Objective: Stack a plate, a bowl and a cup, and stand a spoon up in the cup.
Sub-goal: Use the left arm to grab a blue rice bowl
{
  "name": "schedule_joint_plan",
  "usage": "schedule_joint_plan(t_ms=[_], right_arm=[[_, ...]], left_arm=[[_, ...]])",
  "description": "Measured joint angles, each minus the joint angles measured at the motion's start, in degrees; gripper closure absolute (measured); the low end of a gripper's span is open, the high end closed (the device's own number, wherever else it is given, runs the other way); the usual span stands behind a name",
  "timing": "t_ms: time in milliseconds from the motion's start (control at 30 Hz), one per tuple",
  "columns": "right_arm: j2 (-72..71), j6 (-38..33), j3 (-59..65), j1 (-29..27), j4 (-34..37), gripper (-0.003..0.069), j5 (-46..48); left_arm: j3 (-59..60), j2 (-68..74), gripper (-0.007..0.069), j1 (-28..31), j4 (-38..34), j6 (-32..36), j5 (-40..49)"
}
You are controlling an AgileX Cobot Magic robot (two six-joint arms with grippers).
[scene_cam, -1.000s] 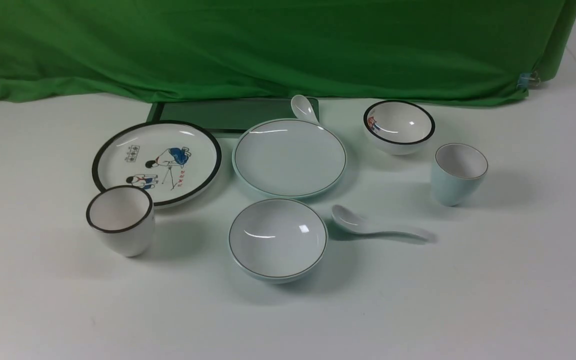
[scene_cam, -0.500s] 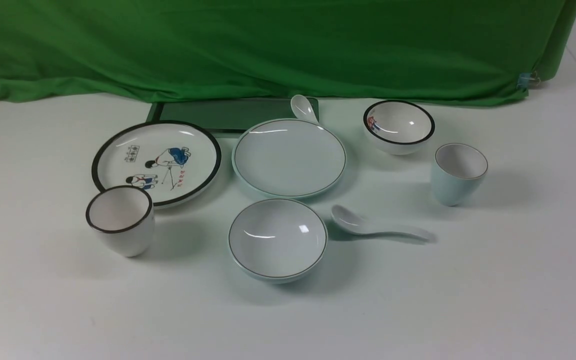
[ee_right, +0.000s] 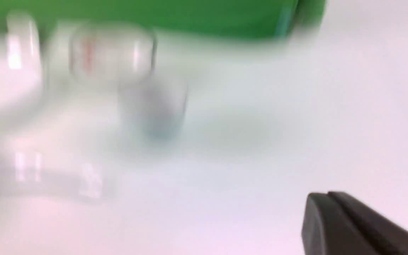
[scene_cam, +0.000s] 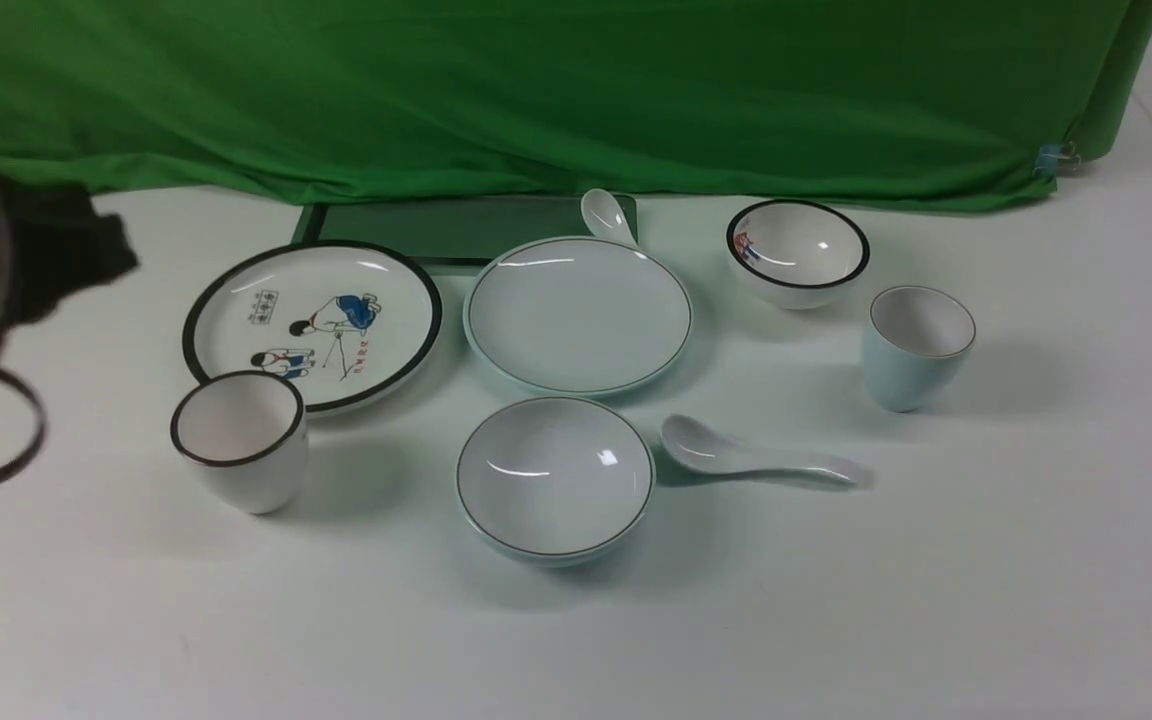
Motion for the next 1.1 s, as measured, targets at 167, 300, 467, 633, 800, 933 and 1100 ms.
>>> schedule_joint_plan(t_ms=[167, 300, 467, 633, 800, 933, 1100], right_arm=[[11.0, -5.5, -6.4, 9.5, 1.6, 0.0645, 12.7], [15.9, -8.3, -9.5, 15.2, 2.5, 0.0645, 13.6], [20.3, -9.5, -11.4, 19.6, 2.9, 0.0645, 16.0], [20.8, -9.9, -11.4, 20.0, 3.0, 0.0645, 16.6], [20.8, -9.9, -11.4, 20.0, 3.0, 0.0643, 16.0], [20.8, -10.2, -11.4, 20.0, 3.0, 0.064, 15.1], [20.8, -10.2, -11.4, 20.0, 2.9, 0.0627, 13.1]], left_arm=[[-12.5, 14.9, 0.0642, -7.3, -11.9, 15.8, 18.1], [-20.2, 24.8, 0.0568, -13.1, -12.2, 18.4, 23.7], [-27.8, 37.1, 0.0353, -18.5, -4.4, 17.1, 24.1], [-31.9, 46.7, 0.0188, -18.8, -1.5, 16.8, 22.9], [-33.6, 54.5, 0.0239, -18.8, -0.9, 17.1, 22.5], [-34.0, 55.8, 0.047, -18.8, -1.2, 17.4, 22.8], [-37.4, 53.1, 0.063, -18.8, -2.4, 17.9, 24.7]])
